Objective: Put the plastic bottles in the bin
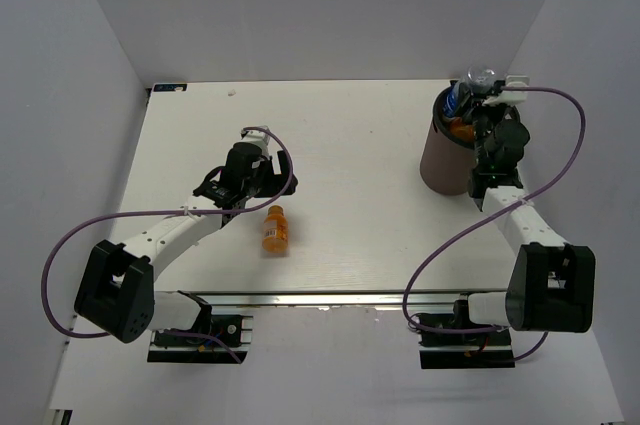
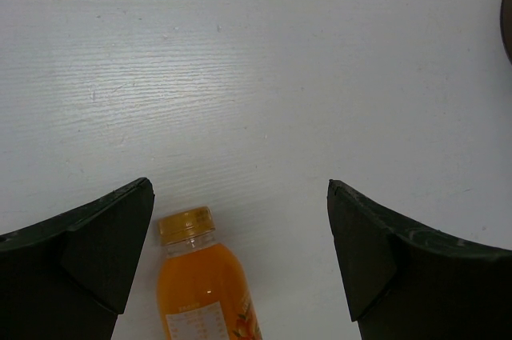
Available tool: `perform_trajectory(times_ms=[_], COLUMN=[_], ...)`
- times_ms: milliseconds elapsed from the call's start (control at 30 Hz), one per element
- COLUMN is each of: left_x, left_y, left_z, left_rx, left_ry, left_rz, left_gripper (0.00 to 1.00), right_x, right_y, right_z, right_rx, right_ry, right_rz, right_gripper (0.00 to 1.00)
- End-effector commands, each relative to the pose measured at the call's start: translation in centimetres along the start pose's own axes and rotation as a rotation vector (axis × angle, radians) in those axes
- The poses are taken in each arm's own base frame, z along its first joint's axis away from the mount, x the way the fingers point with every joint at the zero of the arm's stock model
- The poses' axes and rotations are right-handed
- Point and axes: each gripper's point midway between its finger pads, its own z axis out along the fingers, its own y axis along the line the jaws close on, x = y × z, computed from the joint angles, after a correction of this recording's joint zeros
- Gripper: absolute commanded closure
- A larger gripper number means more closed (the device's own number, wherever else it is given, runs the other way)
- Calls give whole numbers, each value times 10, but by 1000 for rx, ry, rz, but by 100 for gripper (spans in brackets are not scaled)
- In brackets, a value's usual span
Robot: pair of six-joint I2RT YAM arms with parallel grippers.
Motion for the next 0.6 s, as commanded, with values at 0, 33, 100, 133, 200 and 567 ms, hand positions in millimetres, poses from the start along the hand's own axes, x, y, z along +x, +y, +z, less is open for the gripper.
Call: perform_trajectory(times_ms=[0,33,100,133,200,567], left_x=[-21,-20,-19,-19,-17,-17], left_y=[-9,-10,-10,-10,-9,-9], left_z=[-7,-6,-5,-5,-5,-11], left_rx=[29,32,30,30,31,34], left_ry=[-49,-47,-41,-41,-37,-45], left_rz=[6,6,5,3,5,1], left_gripper=[2,2,2,2,2,2], right_x=[-16,-20,-21,-27,-29,-72], right_y=[-15,-20,-21,-23,-24,-39], right_z=[-11,-14,-18,-21,-22,-33], right_rx=[91,120,132,145,149,234], right_ry=[-36,-46,-51,-62,-60,-51], right_rz=[41,50,59,70,75,67], right_gripper=[100,95,78,75,59,11])
